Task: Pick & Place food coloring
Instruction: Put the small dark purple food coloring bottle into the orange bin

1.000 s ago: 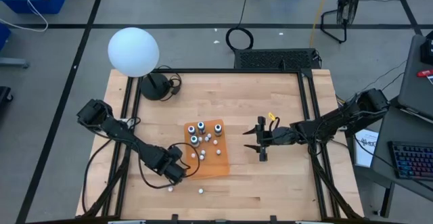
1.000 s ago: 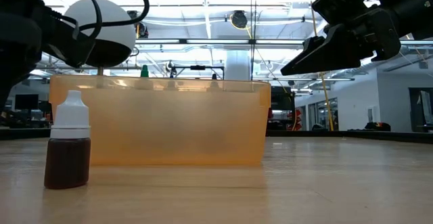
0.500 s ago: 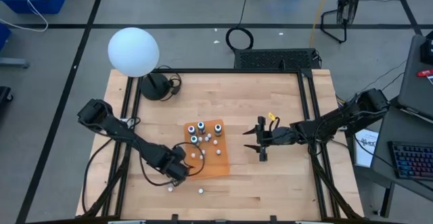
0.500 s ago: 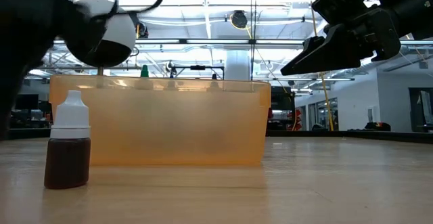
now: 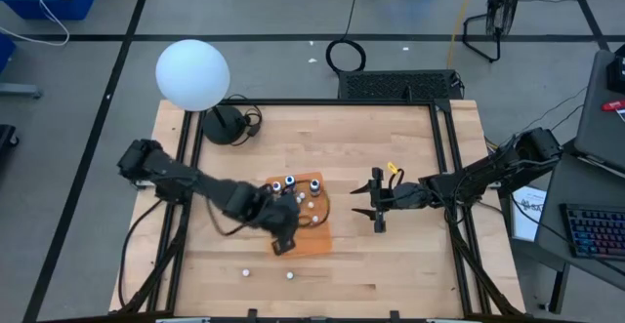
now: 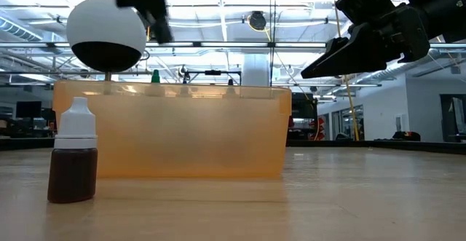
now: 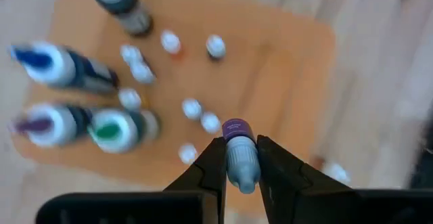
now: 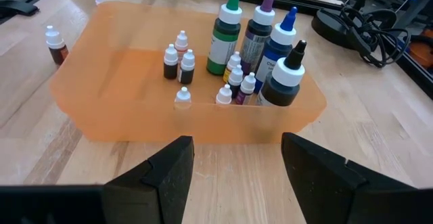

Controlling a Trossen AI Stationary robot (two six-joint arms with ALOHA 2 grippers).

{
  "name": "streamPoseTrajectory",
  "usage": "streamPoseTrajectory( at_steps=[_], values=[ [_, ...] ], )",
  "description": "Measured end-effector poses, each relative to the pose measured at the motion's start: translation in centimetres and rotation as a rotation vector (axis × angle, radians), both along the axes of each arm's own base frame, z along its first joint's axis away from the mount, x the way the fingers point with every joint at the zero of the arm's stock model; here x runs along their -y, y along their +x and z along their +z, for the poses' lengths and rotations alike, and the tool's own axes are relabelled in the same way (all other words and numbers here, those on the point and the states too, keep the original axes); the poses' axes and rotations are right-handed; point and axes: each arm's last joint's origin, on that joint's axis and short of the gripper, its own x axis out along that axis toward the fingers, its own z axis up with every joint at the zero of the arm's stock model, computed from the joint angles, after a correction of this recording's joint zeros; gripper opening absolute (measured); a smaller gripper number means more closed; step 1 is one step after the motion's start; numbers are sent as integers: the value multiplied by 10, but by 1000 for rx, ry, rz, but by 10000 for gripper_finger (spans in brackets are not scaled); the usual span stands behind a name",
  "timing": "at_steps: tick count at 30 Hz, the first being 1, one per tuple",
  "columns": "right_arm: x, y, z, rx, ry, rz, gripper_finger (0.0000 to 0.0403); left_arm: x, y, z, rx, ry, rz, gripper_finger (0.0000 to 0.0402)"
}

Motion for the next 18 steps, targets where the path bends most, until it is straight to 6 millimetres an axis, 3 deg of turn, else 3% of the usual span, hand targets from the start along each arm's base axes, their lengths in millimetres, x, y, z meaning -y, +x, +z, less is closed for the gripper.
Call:
streamPoseTrajectory(
  at_steps=[7, 11, 18],
  values=[
    [0, 0, 0, -3, -2, 0, 212, -27, 33, -45, -158, -21, -95, 61],
    [0, 0, 0, -5, -3, 0, 212, -33, 48, -71, -194, -14, -133, 61],
    [0, 0, -1, -7, -5, 1, 212, -37, 63, -97, -211, -22, -142, 61]
  ],
)
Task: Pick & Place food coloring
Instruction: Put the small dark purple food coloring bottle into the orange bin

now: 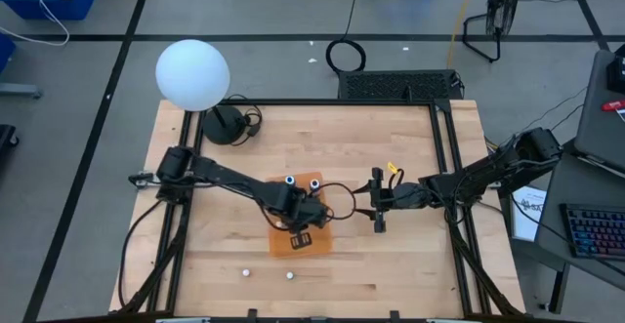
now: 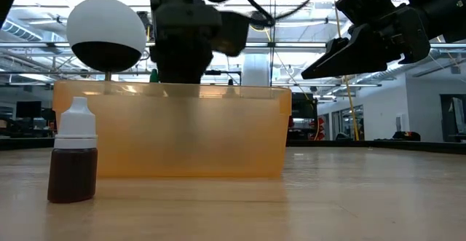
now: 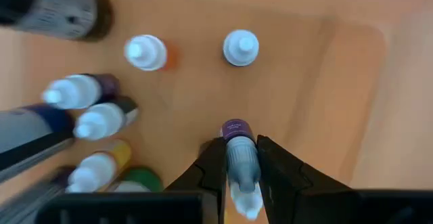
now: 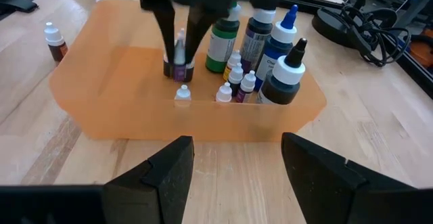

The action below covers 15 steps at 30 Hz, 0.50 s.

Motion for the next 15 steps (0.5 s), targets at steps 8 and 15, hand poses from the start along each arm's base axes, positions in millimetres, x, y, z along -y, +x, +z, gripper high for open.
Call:
streamPoseTrajectory(
  at_steps=[8, 15],
  values=[
    [0, 0, 0, -3, -1, 0, 212, -8, 7, -20, -45, -11, -5, 61],
    [0, 0, -1, -8, -3, 0, 212, -8, 12, -21, -4, -32, 10, 91]
  ],
)
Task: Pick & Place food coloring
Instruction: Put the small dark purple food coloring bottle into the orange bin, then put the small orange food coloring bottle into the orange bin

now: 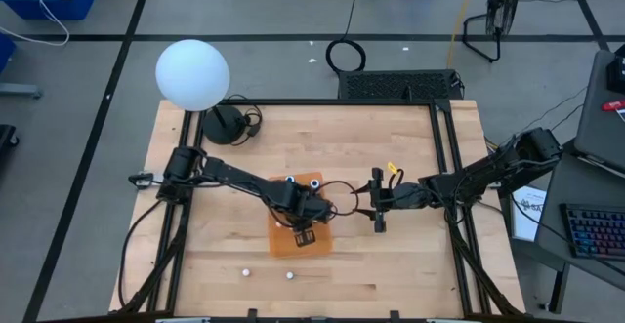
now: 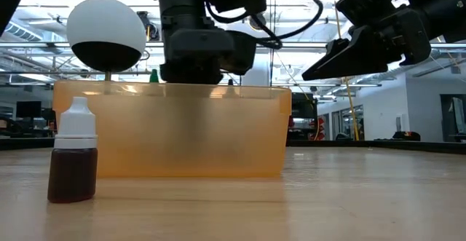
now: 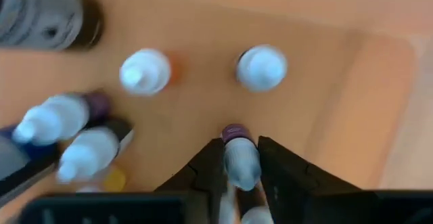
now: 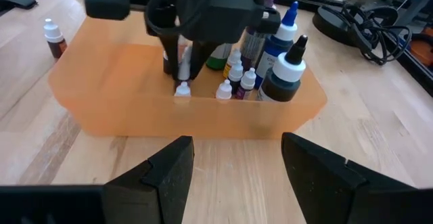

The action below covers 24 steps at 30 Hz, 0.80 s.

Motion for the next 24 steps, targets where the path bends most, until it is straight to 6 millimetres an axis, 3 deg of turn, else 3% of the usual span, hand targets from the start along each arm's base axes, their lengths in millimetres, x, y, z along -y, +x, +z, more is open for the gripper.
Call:
streamPoseTrajectory(
  at_steps=[6, 10, 15, 19, 24],
  values=[
    [0, 0, -1, -8, -1, -1, 212, 3, 1, 2, -9, -88, -24, 144],
    [0, 0, -1, -8, -1, -1, 212, 5, -1, 25, -7, -144, -24, 162],
    [0, 0, -1, -10, 0, -1, 212, 7, -14, 60, 34, -95, -12, 171],
    [0, 0, -1, -11, 0, -1, 212, 14, -28, 87, 76, -116, 20, 172],
    [0, -2, -4, -41, -9, -1, 212, 49, -65, 102, -62, -155, 32, 172]
  ],
)
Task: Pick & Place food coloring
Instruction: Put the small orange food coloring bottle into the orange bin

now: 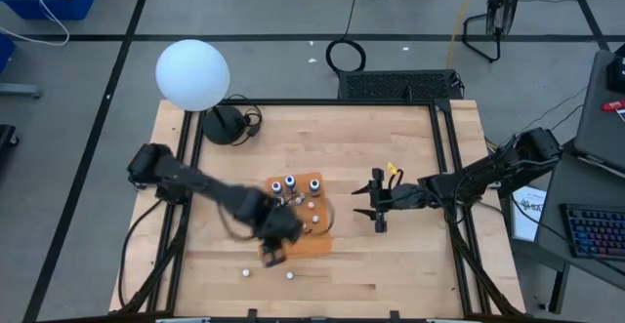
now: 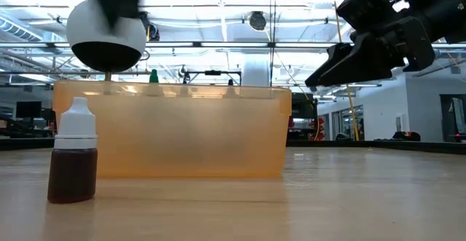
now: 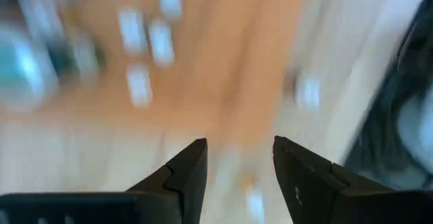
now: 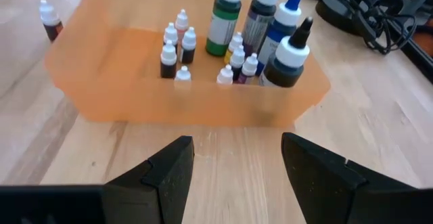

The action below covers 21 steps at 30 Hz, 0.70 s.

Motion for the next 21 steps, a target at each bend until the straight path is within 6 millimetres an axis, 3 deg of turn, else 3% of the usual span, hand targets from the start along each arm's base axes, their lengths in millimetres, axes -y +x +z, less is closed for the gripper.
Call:
streamPoseTrajectory(
  at_steps=[4, 10, 15, 21],
  values=[
    [0, 0, -1, -9, -2, 0, 212, 41, -31, -1, -120, 47, 16, 172],
    [0, 1, 1, 13, 4, 0, 212, 89, -48, -16, -17, 129, 103, 172],
    [-1, 2, 5, 59, 17, 0, 212, 103, -56, -26, -40, 173, 171, 173],
    [-1, 2, 5, 60, 17, 0, 212, 105, -54, -41, -126, 188, 126, 173]
  ],
)
